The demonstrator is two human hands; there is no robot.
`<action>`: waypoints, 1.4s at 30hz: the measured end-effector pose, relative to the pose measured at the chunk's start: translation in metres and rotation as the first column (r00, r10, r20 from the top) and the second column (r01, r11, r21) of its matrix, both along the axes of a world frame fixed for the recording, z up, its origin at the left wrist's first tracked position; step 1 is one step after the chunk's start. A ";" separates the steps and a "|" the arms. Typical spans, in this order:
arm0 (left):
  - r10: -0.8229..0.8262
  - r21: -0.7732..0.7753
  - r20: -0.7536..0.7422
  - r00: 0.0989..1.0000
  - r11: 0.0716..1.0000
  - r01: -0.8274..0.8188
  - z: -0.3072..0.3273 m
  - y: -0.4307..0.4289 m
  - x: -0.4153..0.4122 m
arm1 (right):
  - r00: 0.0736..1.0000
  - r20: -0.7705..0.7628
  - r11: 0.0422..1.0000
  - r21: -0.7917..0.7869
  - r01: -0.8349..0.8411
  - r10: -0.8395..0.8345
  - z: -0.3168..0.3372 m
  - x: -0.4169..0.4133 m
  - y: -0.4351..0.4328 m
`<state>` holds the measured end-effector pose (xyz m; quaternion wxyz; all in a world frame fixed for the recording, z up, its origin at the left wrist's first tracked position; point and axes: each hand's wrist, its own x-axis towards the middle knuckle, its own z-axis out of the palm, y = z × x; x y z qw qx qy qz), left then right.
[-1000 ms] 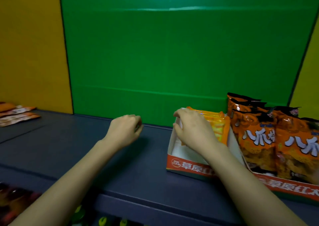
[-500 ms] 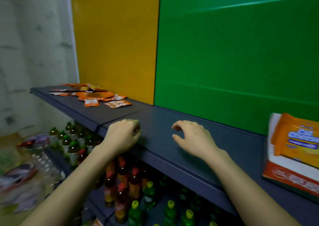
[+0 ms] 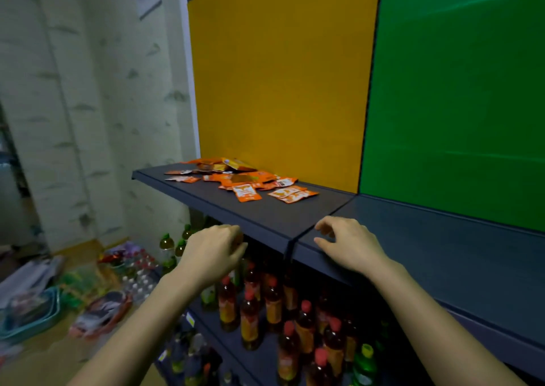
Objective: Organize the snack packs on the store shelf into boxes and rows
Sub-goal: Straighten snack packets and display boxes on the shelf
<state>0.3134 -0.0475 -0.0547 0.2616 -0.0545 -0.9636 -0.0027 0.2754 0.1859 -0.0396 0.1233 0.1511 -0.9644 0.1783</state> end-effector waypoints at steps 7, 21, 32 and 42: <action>0.014 0.035 0.001 1.000 0.999 -0.014 -0.010 -0.065 -0.039 | 0.996 0.062 0.998 -0.006 0.062 -0.061 0.003 -0.059 -0.055; -0.125 0.150 0.072 0.990 0.982 0.113 -0.004 -0.127 -0.204 | 0.899 0.263 0.936 0.143 0.323 -0.350 0.004 -0.218 -0.085; -0.552 0.355 0.216 0.805 0.813 0.462 -0.005 -0.152 -0.313 | 0.834 0.292 0.882 0.092 0.462 -0.467 0.001 -0.281 -0.102; -0.720 0.412 0.346 0.601 0.693 0.592 0.004 -0.153 -0.375 | 0.705 0.245 0.744 0.144 0.653 -0.666 -0.003 -0.306 -0.138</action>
